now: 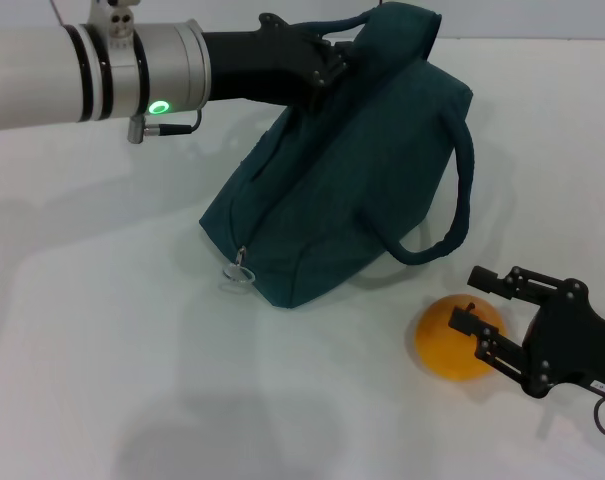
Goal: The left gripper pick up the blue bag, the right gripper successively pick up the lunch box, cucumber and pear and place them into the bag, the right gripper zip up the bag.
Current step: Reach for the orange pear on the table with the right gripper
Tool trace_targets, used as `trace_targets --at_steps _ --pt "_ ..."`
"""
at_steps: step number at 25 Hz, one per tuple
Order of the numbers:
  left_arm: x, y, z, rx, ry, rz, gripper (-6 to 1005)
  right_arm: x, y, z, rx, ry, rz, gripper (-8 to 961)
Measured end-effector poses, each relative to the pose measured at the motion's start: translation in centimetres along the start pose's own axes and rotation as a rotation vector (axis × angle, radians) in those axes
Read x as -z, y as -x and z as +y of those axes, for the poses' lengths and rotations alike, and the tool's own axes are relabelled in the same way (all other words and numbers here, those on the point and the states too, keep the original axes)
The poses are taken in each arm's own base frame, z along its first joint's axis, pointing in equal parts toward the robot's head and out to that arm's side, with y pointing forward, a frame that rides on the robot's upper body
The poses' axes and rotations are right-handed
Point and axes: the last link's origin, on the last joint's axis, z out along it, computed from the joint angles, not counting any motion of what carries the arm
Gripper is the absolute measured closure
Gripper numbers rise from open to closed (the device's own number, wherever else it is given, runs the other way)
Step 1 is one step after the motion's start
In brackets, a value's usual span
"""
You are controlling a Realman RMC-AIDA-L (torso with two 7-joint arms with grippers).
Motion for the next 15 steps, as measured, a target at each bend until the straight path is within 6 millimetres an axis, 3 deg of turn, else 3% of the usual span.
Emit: trace_targets --at_steps 2,8,11,15 --pt "0.05 0.10 0.01 0.000 0.000 -0.001 956 0.01 -0.03 0.03 0.001 0.001 0.001 403" --pt "0.28 0.40 0.07 0.005 0.000 -0.004 956 0.04 -0.19 0.00 -0.005 -0.004 0.011 533" --pt "0.31 0.35 0.06 0.003 0.000 -0.003 956 0.05 -0.24 0.03 -0.008 -0.004 0.014 687" --pt "0.32 0.34 0.06 0.002 0.001 -0.003 956 0.01 -0.34 0.17 -0.009 0.005 0.020 686"
